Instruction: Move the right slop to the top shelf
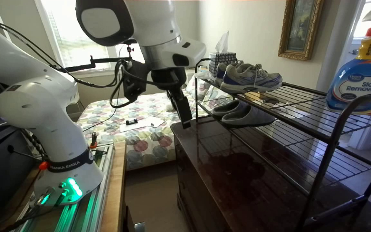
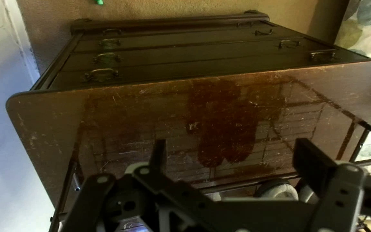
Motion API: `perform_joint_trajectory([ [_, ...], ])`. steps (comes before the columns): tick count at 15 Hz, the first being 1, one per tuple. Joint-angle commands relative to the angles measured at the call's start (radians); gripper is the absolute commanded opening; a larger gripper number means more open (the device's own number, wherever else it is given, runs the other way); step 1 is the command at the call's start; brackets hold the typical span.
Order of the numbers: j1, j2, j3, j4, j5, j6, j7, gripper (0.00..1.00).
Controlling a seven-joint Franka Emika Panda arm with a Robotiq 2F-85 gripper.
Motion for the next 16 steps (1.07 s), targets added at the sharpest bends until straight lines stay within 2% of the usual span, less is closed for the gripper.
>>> perform_joint_trajectory([
  [1,-0.006,-0.02,0.091,-0.12,0.047,0.206,0.109,1.0],
  [2,0.022,0.044,0.101,-0.056,0.07,0.235,0.131,1.0],
  [7,0.048,0.12,0.203,-0.069,0.095,0.511,0.296,1.0],
  [9,0.054,0.166,0.247,-0.069,0.082,0.578,0.355,1.0],
  [13,0.087,0.242,0.318,-0.07,0.071,0.625,0.407,1.0],
  [16,0.169,0.257,0.298,-0.07,0.112,0.593,0.353,1.0],
])
